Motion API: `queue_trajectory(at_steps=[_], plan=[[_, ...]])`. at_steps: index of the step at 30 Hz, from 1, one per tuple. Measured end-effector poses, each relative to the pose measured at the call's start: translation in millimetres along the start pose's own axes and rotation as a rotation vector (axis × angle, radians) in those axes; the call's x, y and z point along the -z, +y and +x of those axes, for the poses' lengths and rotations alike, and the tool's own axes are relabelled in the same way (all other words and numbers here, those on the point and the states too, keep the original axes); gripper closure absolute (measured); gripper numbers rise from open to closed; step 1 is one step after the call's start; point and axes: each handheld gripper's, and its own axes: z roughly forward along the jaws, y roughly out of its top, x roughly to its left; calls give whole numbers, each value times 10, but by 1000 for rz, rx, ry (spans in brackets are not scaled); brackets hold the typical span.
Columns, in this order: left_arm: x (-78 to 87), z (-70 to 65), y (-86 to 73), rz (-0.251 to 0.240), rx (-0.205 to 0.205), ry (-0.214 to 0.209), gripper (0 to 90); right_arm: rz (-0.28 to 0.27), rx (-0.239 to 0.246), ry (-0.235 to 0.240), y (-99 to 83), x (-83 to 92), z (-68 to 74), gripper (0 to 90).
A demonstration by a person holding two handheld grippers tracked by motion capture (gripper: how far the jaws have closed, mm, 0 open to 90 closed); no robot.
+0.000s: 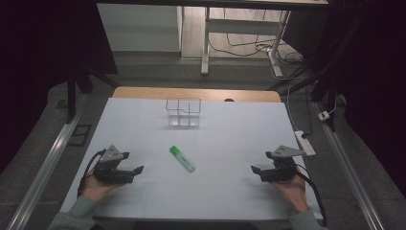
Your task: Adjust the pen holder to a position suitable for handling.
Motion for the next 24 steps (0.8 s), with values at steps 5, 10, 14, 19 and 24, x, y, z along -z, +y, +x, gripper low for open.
queue_trajectory(at_steps=[5, 10, 14, 19, 24], plan=[[-4, 5, 2, 1, 1, 0, 199, -7, -12, 10, -8, -11, -9, 138], [-2, 16, 2, 0, 2, 1, 200, -14, -12, 11, -5, -5, -2, 140], [7, 24, 1, -4, 2, 8, 200, -15, -8, 3, 0, 15, 5, 142], [4, 32, 16, -4, 0, 12, 204, -15, -10, 9, -1, 13, 11, 147], [-8, 43, 52, -5, -1, 15, 205, -8, -8, 11, -5, -2, 16, 148]])
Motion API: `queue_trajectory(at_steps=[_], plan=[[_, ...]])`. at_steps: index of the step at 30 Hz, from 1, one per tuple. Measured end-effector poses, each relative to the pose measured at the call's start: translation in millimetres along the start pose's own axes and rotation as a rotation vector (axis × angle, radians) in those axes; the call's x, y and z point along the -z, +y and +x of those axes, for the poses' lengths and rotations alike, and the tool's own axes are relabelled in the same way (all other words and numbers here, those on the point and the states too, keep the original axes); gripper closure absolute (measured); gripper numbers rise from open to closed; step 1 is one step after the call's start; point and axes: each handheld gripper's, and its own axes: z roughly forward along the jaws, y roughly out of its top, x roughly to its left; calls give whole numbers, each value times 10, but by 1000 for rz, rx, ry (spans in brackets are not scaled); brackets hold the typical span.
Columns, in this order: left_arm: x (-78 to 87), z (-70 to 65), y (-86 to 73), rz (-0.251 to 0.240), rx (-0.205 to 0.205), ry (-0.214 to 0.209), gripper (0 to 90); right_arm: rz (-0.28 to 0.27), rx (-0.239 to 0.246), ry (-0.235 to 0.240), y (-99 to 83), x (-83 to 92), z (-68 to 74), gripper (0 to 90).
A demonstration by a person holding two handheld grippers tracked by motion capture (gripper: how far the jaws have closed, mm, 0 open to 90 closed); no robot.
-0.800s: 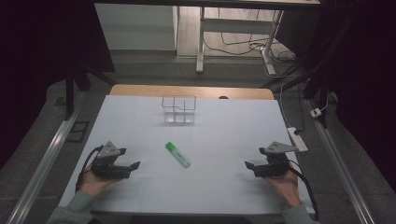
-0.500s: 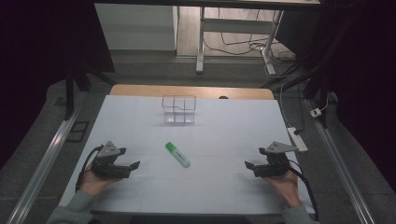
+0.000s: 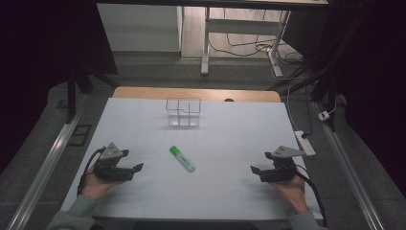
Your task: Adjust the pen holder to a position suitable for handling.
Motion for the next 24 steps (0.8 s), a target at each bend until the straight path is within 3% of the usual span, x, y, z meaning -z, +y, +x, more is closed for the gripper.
queue_trajectory(at_steps=[11, 24], plan=[[-35, 41, 126, -10, 6, 6, 213, 13, 11, -3, -2, -27, 42, 149], [-193, 129, 325, 3, 4, 13, 225, 28, 16, 10, -6, -66, 59, 151]])
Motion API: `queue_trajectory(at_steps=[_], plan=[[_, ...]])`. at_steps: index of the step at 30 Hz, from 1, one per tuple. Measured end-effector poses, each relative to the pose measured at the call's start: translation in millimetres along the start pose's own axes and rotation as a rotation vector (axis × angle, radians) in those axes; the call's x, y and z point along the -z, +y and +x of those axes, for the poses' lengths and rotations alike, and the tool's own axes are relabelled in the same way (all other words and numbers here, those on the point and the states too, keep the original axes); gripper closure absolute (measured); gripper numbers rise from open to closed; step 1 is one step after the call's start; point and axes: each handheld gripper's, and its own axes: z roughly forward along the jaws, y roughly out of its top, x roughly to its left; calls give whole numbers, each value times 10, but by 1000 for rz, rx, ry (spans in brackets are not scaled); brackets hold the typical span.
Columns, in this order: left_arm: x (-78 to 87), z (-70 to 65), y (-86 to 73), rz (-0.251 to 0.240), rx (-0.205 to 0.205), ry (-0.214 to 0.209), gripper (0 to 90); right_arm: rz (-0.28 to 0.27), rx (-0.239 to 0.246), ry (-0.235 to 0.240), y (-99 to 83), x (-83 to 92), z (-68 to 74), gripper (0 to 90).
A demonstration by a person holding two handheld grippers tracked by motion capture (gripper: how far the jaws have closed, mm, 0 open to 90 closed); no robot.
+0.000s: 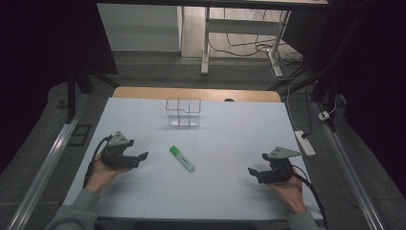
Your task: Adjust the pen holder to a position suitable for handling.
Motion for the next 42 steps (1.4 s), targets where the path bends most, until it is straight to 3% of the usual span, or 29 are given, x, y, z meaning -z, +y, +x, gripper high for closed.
queue_trajectory(at_steps=[20, 34, 42], plan=[[-398, 316, 428, -1, 56, -4, 253, -1, -2, 0, -10, 13, 37, 150], [-588, 512, 694, 5, 102, -12, 270, 0, 0, 1, -11, 1, 33, 151], [-762, 589, 868, 31, 97, -1, 276, 6, 0, 1, -14, -10, 31, 151]])
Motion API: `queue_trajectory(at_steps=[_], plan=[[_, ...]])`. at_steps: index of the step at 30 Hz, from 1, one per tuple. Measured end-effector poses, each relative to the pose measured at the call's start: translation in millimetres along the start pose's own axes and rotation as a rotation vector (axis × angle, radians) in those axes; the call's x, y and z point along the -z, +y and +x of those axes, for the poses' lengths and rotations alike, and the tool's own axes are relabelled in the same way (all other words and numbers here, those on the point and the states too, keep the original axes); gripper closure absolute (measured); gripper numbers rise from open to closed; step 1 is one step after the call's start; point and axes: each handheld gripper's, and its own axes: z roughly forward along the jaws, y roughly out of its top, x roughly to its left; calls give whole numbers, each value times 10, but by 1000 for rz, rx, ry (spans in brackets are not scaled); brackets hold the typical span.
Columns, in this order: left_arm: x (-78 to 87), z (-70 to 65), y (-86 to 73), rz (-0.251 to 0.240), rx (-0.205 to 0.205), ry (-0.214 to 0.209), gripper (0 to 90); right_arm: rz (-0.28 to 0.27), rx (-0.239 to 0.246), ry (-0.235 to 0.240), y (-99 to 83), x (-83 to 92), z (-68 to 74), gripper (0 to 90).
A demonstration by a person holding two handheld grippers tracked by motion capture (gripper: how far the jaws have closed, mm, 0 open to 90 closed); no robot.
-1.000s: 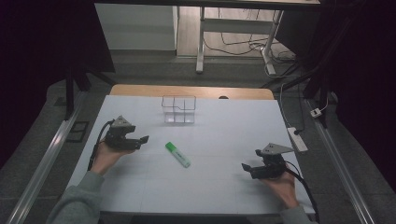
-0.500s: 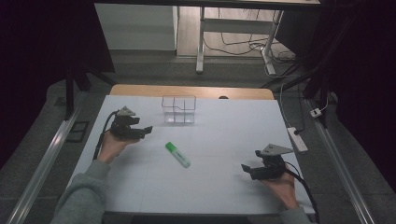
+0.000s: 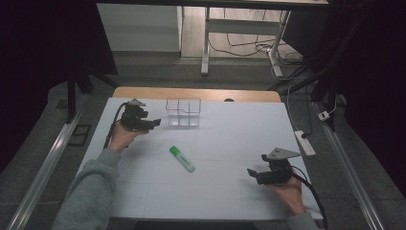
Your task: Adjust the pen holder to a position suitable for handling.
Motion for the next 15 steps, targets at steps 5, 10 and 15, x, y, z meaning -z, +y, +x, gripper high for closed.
queue_trajectory(at_steps=[5, 10, 15], plan=[[-101, 41, 81, 16, -4, 13, 283, 5, -1, 0, 0, -3, -3, 151], [-178, 83, 141, 20, -3, 20, 308, 7, -4, 1, -1, -10, -5, 152], [-237, 122, 194, 8, 6, 25, 351, 8, -6, 1, -1, -18, -6, 152]])
